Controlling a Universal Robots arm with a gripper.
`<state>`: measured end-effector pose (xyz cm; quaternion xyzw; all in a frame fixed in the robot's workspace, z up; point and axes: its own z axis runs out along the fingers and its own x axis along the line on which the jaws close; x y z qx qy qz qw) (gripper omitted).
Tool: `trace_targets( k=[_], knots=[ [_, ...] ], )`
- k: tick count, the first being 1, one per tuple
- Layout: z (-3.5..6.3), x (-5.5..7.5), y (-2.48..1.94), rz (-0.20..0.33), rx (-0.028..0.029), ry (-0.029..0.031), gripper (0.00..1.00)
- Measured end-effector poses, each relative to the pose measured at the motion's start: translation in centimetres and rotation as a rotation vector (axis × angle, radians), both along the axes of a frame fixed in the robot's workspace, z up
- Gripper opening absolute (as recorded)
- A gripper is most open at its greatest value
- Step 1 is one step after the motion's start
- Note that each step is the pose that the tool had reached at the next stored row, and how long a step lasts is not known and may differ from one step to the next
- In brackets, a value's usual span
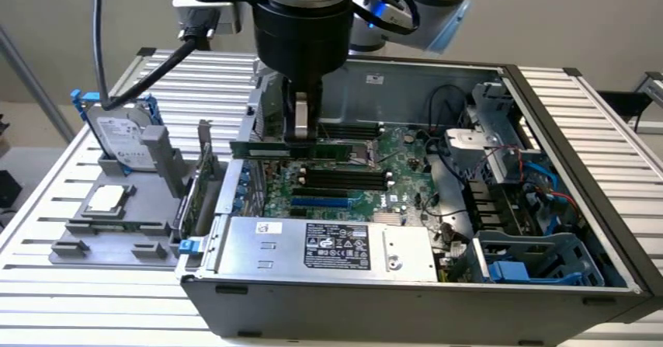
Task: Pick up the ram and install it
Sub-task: 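Pick up the ram and move it above insertion slot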
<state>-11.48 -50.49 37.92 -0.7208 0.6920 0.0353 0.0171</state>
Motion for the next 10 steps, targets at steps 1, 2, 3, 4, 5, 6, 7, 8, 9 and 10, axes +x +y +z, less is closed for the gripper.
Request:
trace_targets(
  k=[1, 2, 3, 4, 5, 6, 7, 8, 9, 10],
  knots=[
    [0.00, 0.3, 0.19, 0.000, -0.0001, 0.0000, 0.14],
    [0.00, 0.5, 0.38, 0.000, -0.0001, 0.0000, 0.14],
    [0.00, 0.8, 0.60, 0.000, 0.0000, 0.0000, 0.14],
    [0.00, 1.0, 0.83, 0.000, -0.0001, 0.0000, 0.14],
    [0.00, 1.3, 1.09, 0.000, -0.0001, 0.0000, 0.14],
    [0.00, 1.5, 1.38, 0.000, -0.0001, 0.0000, 0.14],
    [-0.01, 1.7, 1.66, 0.000, 0.0000, 0.0000, 0.14],
    [0.00, 1.9, 1.94, 0.000, -0.0001, 0.0000, 0.14],
    [-0.01, 2.1, 2.25, 0.000, 0.0000, 0.0000, 0.14],
    [-0.02, 2.3, 2.58, 0.000, -0.0001, 0.0000, 0.14]
  ],
)
